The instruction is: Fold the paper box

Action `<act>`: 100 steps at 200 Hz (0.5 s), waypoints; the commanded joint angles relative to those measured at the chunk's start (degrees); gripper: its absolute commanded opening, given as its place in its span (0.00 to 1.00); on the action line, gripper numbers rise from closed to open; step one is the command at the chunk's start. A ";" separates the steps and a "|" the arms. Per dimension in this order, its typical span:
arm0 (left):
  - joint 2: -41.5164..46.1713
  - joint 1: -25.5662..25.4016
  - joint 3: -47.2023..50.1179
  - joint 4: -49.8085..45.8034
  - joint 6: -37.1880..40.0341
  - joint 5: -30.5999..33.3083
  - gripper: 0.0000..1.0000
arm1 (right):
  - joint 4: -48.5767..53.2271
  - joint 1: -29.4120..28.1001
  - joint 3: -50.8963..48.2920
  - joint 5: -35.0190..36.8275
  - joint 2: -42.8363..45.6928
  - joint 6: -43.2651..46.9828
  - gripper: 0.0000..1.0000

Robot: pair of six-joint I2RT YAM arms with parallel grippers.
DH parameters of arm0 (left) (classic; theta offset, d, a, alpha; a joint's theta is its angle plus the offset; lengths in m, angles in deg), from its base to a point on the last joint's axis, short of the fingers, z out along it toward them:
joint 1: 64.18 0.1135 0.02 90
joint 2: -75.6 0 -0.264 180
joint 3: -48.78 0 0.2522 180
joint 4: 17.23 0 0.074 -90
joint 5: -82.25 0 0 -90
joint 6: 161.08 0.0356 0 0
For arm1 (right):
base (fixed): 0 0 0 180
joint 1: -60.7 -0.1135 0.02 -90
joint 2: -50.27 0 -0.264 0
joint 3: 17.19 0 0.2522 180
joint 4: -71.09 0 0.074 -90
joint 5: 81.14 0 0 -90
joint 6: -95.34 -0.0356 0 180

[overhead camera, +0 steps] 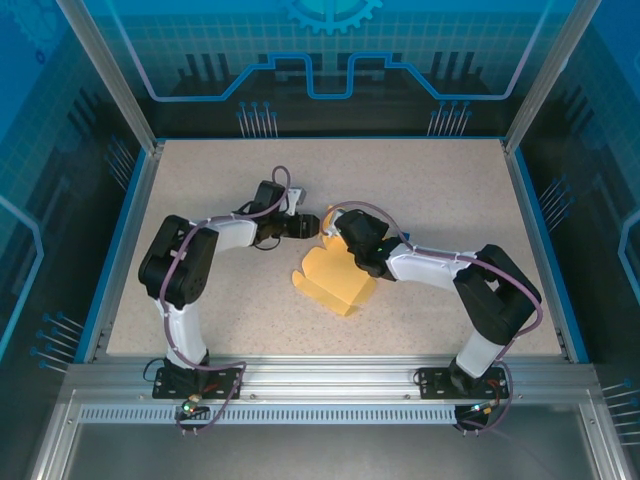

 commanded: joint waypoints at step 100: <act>3.81 -5.12 3.12 6.86 3.36 -5.33 0.62 | -0.14 0.96 -1.27 -2.50 3.15 -2.89 0.02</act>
